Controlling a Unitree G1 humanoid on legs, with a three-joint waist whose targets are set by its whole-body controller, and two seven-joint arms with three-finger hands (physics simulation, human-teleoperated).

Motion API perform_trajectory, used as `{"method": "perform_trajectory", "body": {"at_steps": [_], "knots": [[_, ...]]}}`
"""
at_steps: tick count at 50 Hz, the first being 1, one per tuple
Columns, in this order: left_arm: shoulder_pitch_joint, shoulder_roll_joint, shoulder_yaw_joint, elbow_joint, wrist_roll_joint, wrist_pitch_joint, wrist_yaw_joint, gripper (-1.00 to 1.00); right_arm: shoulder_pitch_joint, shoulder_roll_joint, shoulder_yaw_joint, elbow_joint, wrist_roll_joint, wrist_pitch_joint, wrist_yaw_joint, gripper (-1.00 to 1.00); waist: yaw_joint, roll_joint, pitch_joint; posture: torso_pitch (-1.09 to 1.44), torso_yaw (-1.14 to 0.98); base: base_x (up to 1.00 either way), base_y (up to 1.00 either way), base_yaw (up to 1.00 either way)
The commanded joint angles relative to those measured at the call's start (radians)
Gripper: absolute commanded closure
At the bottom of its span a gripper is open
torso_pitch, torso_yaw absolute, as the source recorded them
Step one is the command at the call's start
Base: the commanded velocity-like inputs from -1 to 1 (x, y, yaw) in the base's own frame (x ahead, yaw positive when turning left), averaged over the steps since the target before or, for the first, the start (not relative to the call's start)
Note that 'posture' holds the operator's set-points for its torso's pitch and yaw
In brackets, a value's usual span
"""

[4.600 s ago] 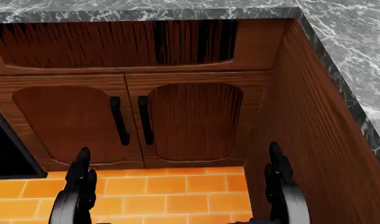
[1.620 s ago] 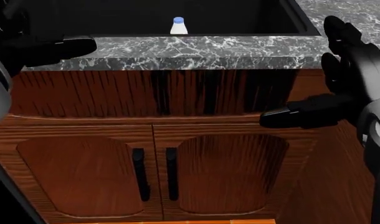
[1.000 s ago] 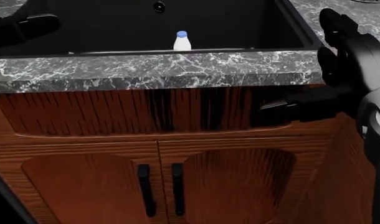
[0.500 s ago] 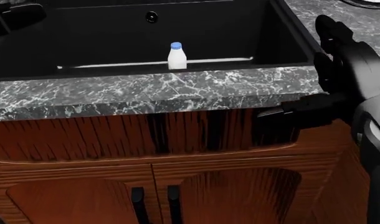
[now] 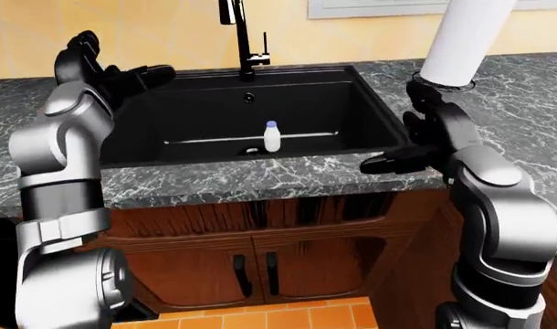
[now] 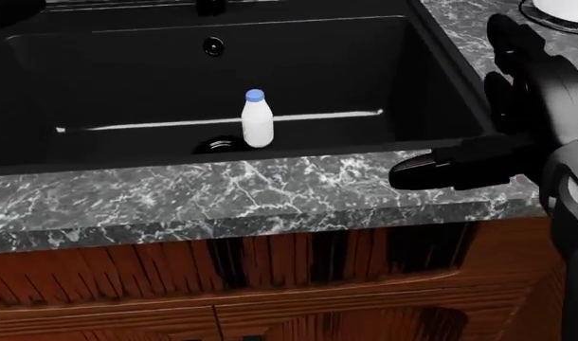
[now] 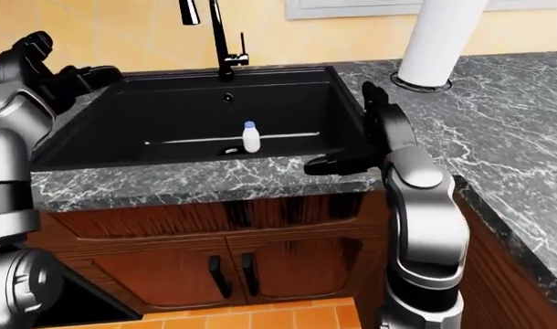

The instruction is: Turn the sink spout to the right.

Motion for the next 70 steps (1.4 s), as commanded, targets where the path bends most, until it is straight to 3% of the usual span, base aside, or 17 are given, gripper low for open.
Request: {"method": "perform_trajectory", "body": {"at_steps": [1,8,13,21,24,26,27,29,35,39,41,42,43,48,51,58,70], "knots": [[-0.044,0.015,-0.001,-0.013,-0.004,-0.029,-0.004,-1.00,-0.027,-0.015,-0.016,-0.028,-0.005,-0.029,-0.003,-1.00,-0.010,0.024,-0.024,0.00,0.00,0.27,0.00,0.00],[-0.054,0.026,0.000,0.022,-0.008,-0.045,-0.006,-1.00,-0.030,-0.015,-0.014,-0.023,-0.008,-0.031,-0.001,-1.00,0.010,-0.037,-0.024,0.00,0.00,0.26,0.00,0.00],[-0.060,0.034,0.001,0.058,-0.007,-0.067,-0.010,-1.00,-0.028,-0.012,-0.015,-0.024,-0.009,-0.031,-0.001,-1.00,0.028,-0.125,-0.048,0.00,0.00,0.27,0.00,0.00],[-0.055,0.038,0.002,0.063,-0.017,-0.066,-0.009,-1.00,-0.031,-0.013,-0.012,-0.026,-0.012,-0.028,0.001,-1.00,0.002,-0.076,-0.022,0.00,0.00,0.27,0.00,0.00],[-0.050,0.036,0.001,0.061,-0.019,-0.067,-0.009,-1.00,-0.028,-0.014,-0.015,-0.034,-0.012,-0.022,0.003,-1.00,-0.007,-0.036,-0.020,0.00,0.00,0.27,0.00,0.00],[-0.048,0.036,0.002,0.056,-0.022,-0.063,-0.008,-1.00,-0.028,-0.014,-0.015,-0.037,-0.012,-0.019,0.004,-1.00,-0.014,0.019,-0.037,0.00,0.00,0.26,0.00,0.00],[-0.047,0.037,0.003,0.052,-0.023,-0.061,-0.007,-1.00,-0.028,-0.015,-0.016,-0.040,-0.012,-0.017,0.004,-1.00,-0.016,0.020,-0.050,0.00,0.00,0.26,0.00,0.00],[-0.047,0.039,0.004,0.051,-0.024,-0.059,-0.007,-1.00,-0.029,-0.016,-0.017,-0.042,-0.012,-0.015,0.005,-1.00,-0.010,0.026,-0.025,0.00,0.00,0.26,0.00,0.00],[-0.042,0.040,-0.001,0.058,-0.016,-0.075,-0.012,-1.00,-0.032,-0.019,-0.017,-0.046,-0.013,-0.009,0.007,-1.00,0.007,-0.024,-0.027,0.00,0.00,0.26,0.00,0.00],[-0.054,0.048,0.010,0.078,-0.024,-0.071,-0.011,-1.00,-0.020,-0.014,-0.010,-0.039,-0.012,-0.032,0.011,-1.00,0.019,-0.090,-0.012,0.00,0.00,0.20,0.00,0.00],[-0.055,0.057,0.018,0.081,-0.045,-0.064,-0.026,-1.00,-0.032,-0.017,-0.009,-0.042,-0.012,-0.020,0.015,-1.00,0.021,-0.127,-0.052,0.00,0.00,0.00,0.00,0.00],[-0.058,0.062,0.022,0.086,-0.053,-0.063,-0.026,-1.00,-0.031,-0.016,-0.008,-0.043,-0.014,-0.021,0.015,-1.00,0.022,-0.096,-0.021,0.00,0.00,0.00,0.00,0.00],[-0.058,0.065,0.022,0.089,-0.056,-0.070,-0.026,-1.00,-0.036,-0.018,-0.008,-0.045,-0.015,-0.016,0.016,-1.00,0.022,-0.102,-0.017,0.00,0.00,0.00,0.00,0.00],[-0.055,0.070,0.011,0.091,-0.061,-0.077,-0.031,-1.00,-0.052,-0.026,-0.005,-0.051,-0.020,0.001,0.022,-1.00,-0.013,-0.077,-0.030,0.00,0.00,0.00,0.00,0.00],[-0.053,0.071,0.011,0.080,-0.061,-0.066,-0.033,-1.00,-0.050,-0.023,-0.006,-0.047,-0.023,-0.007,0.024,-1.00,-0.023,-0.033,-0.017,0.00,0.00,0.00,0.00,0.00],[-0.047,0.072,0.012,0.067,-0.059,-0.056,-0.029,-1.00,-0.045,-0.022,-0.006,-0.056,-0.028,-0.005,0.026,-1.00,-0.011,-0.055,-0.029,-0.02,0.00,0.00,0.00,0.00],[-0.051,0.068,0.010,0.074,-0.052,-0.051,-0.033,-1.00,-0.049,-0.020,0.001,-0.054,-0.036,-0.003,0.029,-1.00,0.006,-0.052,-0.066,-0.08,0.00,0.00,0.00,0.00]]}}
